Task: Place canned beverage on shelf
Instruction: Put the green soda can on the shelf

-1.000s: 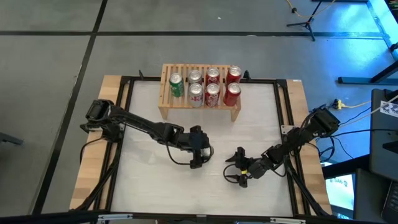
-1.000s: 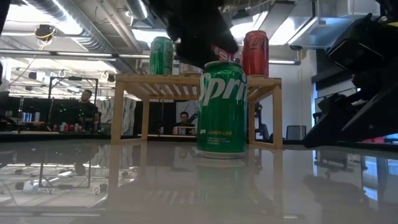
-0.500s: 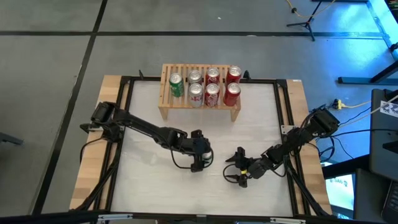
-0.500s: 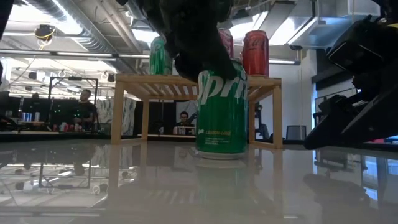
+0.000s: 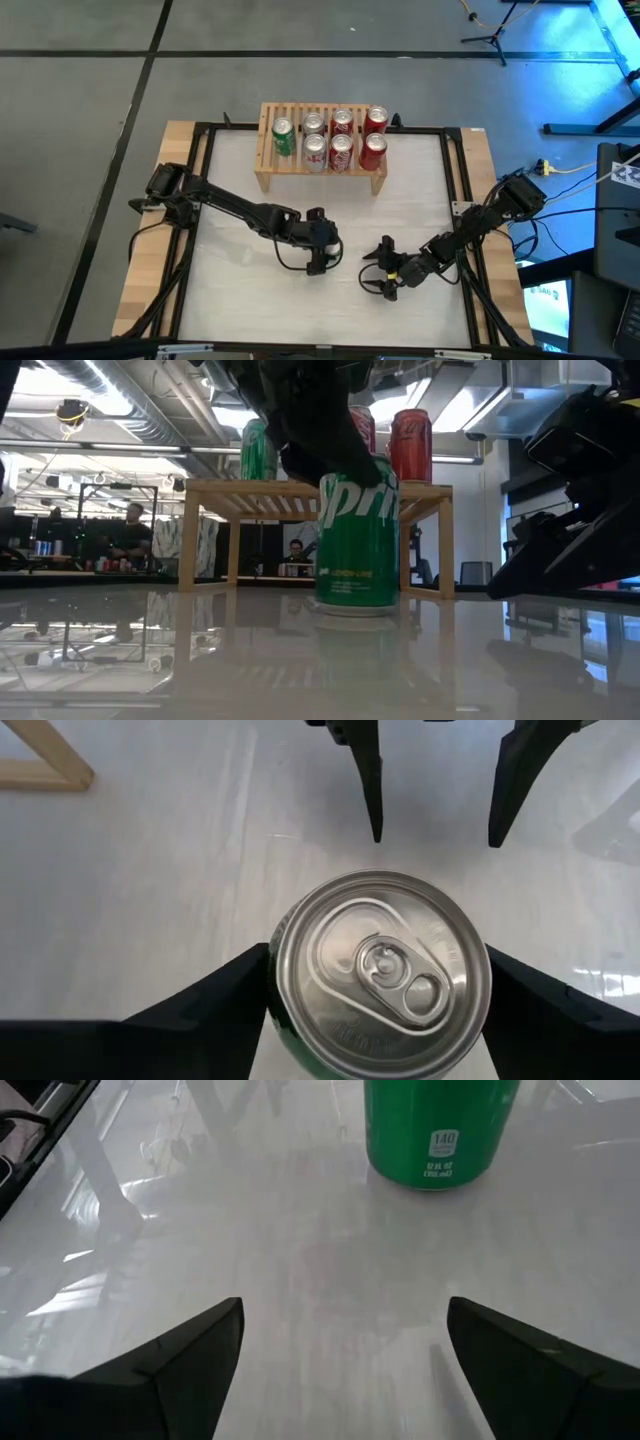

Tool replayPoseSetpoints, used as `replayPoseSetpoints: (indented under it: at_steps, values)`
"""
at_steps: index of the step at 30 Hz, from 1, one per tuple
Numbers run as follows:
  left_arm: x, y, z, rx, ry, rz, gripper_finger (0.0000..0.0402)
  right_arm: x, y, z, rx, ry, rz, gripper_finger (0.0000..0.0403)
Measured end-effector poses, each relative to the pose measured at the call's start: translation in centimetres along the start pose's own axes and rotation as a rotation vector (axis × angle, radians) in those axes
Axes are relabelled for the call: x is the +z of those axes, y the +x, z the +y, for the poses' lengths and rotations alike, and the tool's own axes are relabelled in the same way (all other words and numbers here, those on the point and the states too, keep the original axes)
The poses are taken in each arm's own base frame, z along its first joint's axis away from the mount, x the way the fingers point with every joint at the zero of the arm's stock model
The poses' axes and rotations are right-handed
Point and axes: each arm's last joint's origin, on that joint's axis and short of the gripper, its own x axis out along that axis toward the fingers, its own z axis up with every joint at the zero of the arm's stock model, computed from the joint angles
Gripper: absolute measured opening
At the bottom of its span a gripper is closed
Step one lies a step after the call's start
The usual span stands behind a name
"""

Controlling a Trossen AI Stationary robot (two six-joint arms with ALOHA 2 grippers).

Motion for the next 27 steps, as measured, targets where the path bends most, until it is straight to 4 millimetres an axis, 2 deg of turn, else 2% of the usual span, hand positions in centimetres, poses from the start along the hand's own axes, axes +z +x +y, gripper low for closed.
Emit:
replayPoseSetpoints:
  at_steps: [5,8,13,18,21,27]
  values:
    - [0.0,-0.5,-0.2,-0.001,-0.002,0.004,0.0278,0.0,0.0,0.0,0.0,0.0,0.0,0.0344]
    - [0.1,-1.8,-0.4,-0.001,0.003,0.006,0.0281,0.0,0.0,0.0,0.0,0.0,0.0,0.0344]
    - [1.0,-6.7,-0.8,-0.001,-0.01,-0.048,0.028,0.0,0.0,0.0,0.0,0.0,0.0,0.0344]
    - [1.3,-12.5,0.0,-0.008,-0.034,-0.097,0.0281,0.0,0.0,0.0,0.001,0.001,-0.002,0.0344]
    - [1.3,-15.9,1.1,0.023,-0.051,-0.137,0.0281,0.0,0.0,0.0,0.002,0.002,-0.003,0.0344]
    - [1.5,-21.3,4.5,0.101,-0.119,-0.227,0.0282,0.1,0.0,0.0,-0.007,0.002,-0.01,0.0344]
